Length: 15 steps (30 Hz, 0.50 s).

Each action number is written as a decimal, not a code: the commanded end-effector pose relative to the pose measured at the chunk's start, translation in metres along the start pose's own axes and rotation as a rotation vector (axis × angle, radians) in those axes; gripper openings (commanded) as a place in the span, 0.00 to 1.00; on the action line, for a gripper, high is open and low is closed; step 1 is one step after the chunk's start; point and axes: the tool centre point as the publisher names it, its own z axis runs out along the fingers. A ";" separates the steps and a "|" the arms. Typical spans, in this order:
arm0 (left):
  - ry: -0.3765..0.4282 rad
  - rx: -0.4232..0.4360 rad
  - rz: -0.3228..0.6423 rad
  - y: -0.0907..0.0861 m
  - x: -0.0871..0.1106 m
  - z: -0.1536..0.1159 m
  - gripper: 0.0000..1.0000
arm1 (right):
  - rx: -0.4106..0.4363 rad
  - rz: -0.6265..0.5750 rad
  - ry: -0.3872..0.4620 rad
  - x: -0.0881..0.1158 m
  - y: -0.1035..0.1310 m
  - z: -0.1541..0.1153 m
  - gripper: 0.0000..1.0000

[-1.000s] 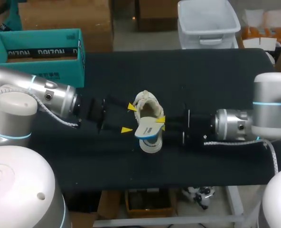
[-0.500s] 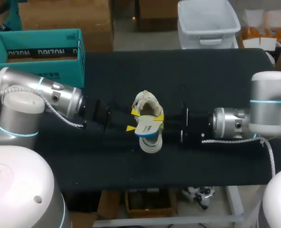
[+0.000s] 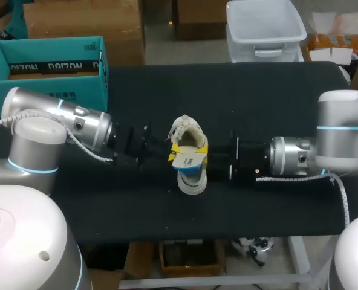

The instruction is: Open the shoe tongue, take the insole out of the shoe, put the insole back into the shoe, and pack the shoe into the shoebox

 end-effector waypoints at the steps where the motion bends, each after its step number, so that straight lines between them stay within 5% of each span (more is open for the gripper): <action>1: -0.009 -0.010 0.006 0.001 0.003 0.004 0.00 | 0.003 0.002 0.002 0.000 0.001 0.000 0.00; 4: -0.007 -0.014 0.007 0.003 0.004 0.005 0.00 | -0.001 0.007 0.005 -0.001 0.000 -0.001 0.00; 6: -0.006 -0.014 0.007 0.003 0.004 0.005 0.00 | -0.004 0.009 0.005 -0.002 -0.001 -0.001 0.30; 8: -0.006 -0.015 0.006 0.003 0.004 0.005 0.00 | -0.014 0.015 0.000 -0.002 -0.006 -0.001 0.79; 9: -0.006 -0.015 0.006 0.004 0.005 0.005 0.00 | -0.019 0.018 -0.005 -0.002 -0.008 -0.001 0.87; 11: -0.007 -0.015 0.002 0.004 0.005 0.005 0.00 | -0.034 0.023 -0.013 -0.002 -0.014 -0.002 0.98; 15: -0.008 -0.017 -0.002 0.005 0.006 0.005 0.00 | -0.060 0.035 -0.027 -0.004 -0.025 -0.003 1.00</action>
